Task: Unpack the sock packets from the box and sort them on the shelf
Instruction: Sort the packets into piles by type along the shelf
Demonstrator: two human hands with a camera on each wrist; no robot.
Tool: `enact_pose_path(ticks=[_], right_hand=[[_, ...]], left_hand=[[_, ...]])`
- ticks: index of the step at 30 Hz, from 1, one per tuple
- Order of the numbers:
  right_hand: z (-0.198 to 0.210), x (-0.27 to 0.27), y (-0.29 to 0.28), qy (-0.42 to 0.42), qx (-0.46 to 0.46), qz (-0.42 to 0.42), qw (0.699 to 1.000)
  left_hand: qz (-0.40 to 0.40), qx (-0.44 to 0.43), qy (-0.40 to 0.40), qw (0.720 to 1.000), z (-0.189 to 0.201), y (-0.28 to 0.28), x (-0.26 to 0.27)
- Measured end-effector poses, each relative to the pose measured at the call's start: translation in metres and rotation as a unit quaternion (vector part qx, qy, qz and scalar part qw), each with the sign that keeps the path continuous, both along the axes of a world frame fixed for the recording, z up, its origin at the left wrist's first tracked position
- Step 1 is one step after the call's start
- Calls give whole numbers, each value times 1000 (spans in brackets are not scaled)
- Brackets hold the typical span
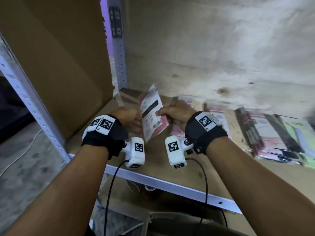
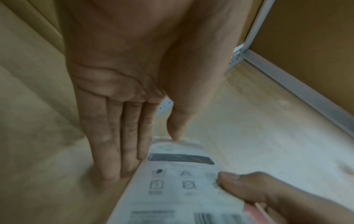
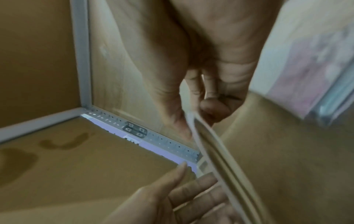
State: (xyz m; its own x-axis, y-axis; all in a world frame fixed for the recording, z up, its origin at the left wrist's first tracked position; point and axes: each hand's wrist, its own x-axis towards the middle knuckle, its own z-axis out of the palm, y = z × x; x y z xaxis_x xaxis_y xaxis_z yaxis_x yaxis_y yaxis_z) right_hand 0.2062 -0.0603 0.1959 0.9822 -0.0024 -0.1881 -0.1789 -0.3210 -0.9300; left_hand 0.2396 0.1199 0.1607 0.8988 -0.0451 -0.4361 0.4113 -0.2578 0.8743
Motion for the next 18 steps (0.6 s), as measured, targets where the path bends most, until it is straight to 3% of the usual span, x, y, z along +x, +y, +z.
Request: enact_pose_path(ticks=[4,8,12,14,18], right_hand=[[20,-30,-28,-105,-29,-31,994],[35,-66,-60,-202,-128,-35,970],[44,-100,-85,-281,-254,-27,925],[44,-114,-99,-284,-292,-18,913],[32,-135,-132,-232,-356,-1,905]], left_hand=[[80,-130,-89,984,35,-23,-14],[-29,-250,-85,964,60,-50,-37],[-124,-317,-58,938,67,-79,-53],[-123,-337,-52,932,64,-97,-59],[-46,-363,-39,930,51,-128,-66]])
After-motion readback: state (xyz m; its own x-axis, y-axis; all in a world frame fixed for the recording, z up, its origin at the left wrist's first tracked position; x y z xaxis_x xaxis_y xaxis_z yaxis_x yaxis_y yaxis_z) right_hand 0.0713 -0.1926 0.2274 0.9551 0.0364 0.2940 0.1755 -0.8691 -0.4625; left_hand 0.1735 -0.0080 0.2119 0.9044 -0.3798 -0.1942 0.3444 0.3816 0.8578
